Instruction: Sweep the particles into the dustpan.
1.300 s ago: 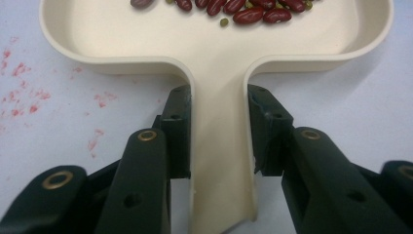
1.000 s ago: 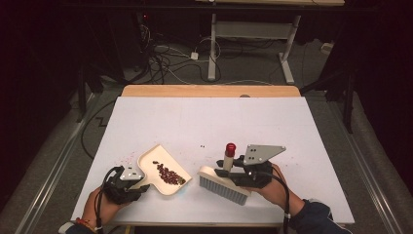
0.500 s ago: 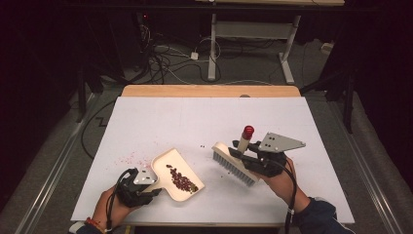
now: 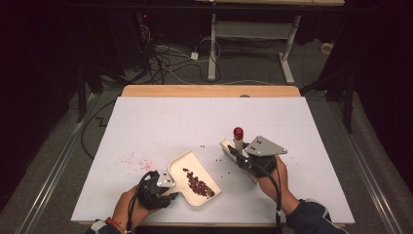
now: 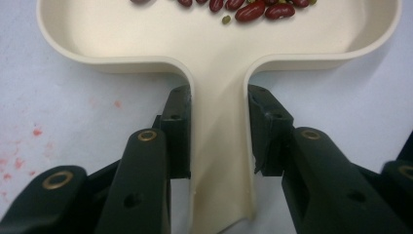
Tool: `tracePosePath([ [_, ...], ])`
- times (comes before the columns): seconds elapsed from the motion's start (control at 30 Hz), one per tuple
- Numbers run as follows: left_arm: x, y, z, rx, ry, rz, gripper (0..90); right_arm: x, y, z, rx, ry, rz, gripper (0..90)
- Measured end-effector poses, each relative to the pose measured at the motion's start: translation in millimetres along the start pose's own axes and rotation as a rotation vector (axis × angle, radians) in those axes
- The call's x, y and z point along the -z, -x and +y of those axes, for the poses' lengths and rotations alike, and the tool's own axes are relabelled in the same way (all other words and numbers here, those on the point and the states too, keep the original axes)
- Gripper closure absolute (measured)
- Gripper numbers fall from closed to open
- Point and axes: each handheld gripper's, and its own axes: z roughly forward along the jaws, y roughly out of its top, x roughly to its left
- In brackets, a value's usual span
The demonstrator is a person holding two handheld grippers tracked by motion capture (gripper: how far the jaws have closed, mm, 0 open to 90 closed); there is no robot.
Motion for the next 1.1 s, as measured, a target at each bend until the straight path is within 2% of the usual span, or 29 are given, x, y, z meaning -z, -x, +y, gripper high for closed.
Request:
tracePosePath([
  [0.07,-1.6,1.0,2.8,0.003,0.001,0.001,63.4,-1.7,-4.1,1.0,0.006,0.002,0.004,70.4],
  [0.17,-4.1,0.9,7.1,0.011,0.0,-0.001,63.4,-7.8,-14.5,3.2,0.011,0.01,0.044,70.3],
  [0.4,-7.5,-1.6,12.5,0.023,0.003,-0.011,63.4,-19.0,-34.3,8.9,0.041,0.018,0.079,70.1],
  [0.67,-8.0,-3.5,13.0,0.026,0.006,-0.014,63.4,-15.4,-51.0,16.4,0.05,0.046,0.157,70.4],
  [0.73,-8.0,-3.4,13.0,0.026,0.007,-0.013,63.4,-14.8,-53.7,17.3,0.06,0.057,0.164,70.4],
  [0.87,-7.8,-3.4,12.8,0.023,0.008,-0.013,63.4,-8.7,-51.7,21.1,0.034,0.086,0.195,70.5],
  [1.07,-6.3,-4.9,10.8,0.024,0.007,-0.008,63.4,5.1,-36.0,24.7,0.032,0.122,0.177,70.4],
  [1.1,-5.9,-5.4,10.1,0.024,0.007,-0.007,63.4,7.5,-27.9,23.6,0.02,0.118,0.143,70.4],
])
